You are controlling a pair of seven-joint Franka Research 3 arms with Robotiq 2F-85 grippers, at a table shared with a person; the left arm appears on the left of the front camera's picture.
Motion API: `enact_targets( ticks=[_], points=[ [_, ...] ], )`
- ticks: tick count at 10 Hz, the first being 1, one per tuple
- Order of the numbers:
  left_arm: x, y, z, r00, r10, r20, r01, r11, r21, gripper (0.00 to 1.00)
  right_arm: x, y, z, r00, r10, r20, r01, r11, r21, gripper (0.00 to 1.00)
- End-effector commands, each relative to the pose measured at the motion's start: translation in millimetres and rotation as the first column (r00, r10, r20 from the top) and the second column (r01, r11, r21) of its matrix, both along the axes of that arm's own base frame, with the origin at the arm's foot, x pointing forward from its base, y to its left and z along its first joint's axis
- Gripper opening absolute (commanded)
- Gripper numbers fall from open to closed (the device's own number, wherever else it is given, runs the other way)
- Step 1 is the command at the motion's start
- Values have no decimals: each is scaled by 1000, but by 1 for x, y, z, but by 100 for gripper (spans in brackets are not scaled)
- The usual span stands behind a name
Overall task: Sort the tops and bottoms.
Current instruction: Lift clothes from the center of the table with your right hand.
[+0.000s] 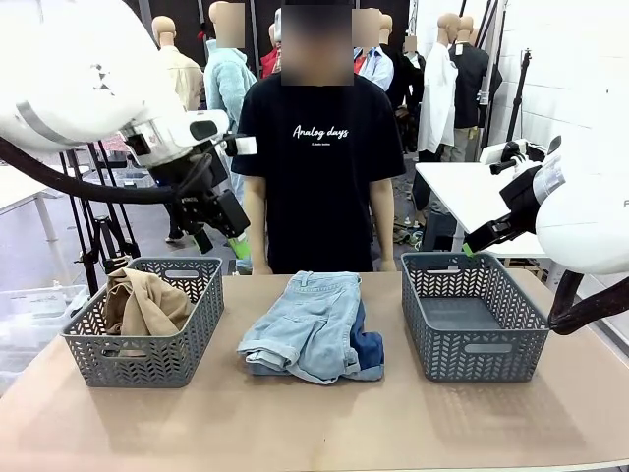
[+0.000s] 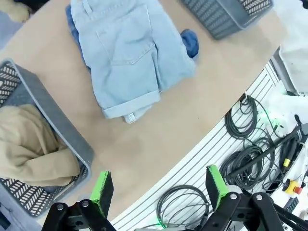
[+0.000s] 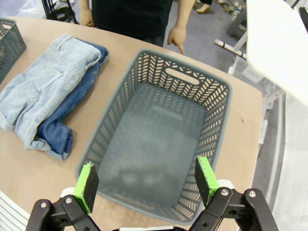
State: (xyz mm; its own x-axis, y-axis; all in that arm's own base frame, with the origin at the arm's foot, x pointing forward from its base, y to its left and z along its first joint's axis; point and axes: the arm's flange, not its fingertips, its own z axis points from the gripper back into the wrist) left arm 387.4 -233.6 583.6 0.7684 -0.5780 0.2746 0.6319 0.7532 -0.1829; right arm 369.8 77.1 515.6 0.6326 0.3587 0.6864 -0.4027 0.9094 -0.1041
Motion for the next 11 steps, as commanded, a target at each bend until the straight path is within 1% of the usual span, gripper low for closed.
enact_targets(
  ticks=[1,2,5,6,7,11],
  points=[
    [-10,7,11,997,-30,73,32,999,-27,100,1,0,-1,1000,4,-1,-4,1000,5,100],
    [-7,11,14,997,-16,78,19,999,-37,100,1,0,-1,1000,4,-1,-4,1000,5,100],
    [-5,12,10,998,3,65,0,999,-43,100,1,0,-1,1000,4,-1,-4,1000,5,100],
    [3,16,8,995,86,49,-83,994,-66,100,1,0,-1,1000,4,-1,-4,1000,5,100],
    [-6,9,18,998,14,59,-13,1000,-24,100,1,0,-1,1000,4,-1,-4,1000,5,100],
    [-6,9,18,998,14,59,-13,1000,-24,100,0,0,0,1000,0,0,0,1000,0,100]
  ],
)
